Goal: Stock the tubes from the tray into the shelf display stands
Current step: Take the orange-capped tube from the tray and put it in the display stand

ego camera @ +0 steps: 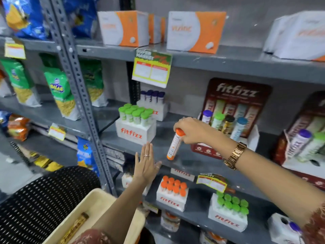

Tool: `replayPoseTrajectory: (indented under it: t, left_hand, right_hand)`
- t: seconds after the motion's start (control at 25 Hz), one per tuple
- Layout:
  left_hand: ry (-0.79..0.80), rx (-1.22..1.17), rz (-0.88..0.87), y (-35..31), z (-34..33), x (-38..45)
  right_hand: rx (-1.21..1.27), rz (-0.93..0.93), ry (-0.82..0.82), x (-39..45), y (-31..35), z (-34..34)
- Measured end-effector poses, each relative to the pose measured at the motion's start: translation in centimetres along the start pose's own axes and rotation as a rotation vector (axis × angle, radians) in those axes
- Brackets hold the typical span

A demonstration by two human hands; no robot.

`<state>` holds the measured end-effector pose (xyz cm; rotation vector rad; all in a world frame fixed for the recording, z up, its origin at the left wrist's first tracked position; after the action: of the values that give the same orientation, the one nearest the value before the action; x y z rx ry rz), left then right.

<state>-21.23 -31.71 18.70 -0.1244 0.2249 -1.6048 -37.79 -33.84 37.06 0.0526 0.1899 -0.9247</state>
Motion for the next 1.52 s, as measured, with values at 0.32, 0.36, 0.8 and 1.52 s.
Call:
replayPoseTrajectory:
  t: [0.32, 0.36, 0.8, 1.52]
  left_hand:
    - [0.158, 0.011, -0.149, -10.1, -1.2, 5.2]
    - [0.213, 0.008, -0.155, -10.9, -1.9, 5.7]
    - [0.360, 0.092, -0.081, -12.1, -3.2, 6.7]
    - [0.361, 0.120, -0.066, -12.1, -3.5, 6.8]
  right_hand:
    - [0.165, -0.109, 0.005, -4.6, -8.7, 3.3]
    - [0.178, -0.131, 0.022, -4.9, -9.6, 3.5]
    - [0.552, -0.413, 0.253, -5.1, -13.9, 3.6]
    - [0.328, -0.754, -0.040, -7.2, -16.8, 2.4]
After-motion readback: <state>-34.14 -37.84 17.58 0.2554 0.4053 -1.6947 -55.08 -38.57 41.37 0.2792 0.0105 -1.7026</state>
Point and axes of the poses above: each hand's wrist, its own x-axis towards the middle knuckle, its own z-axis out of the back of the hand, y = z × x, the point moved 2 cm from there along x, towards the middle knuckle, and after that the axes turned 13 degrees about y, right-handed, at the moved point
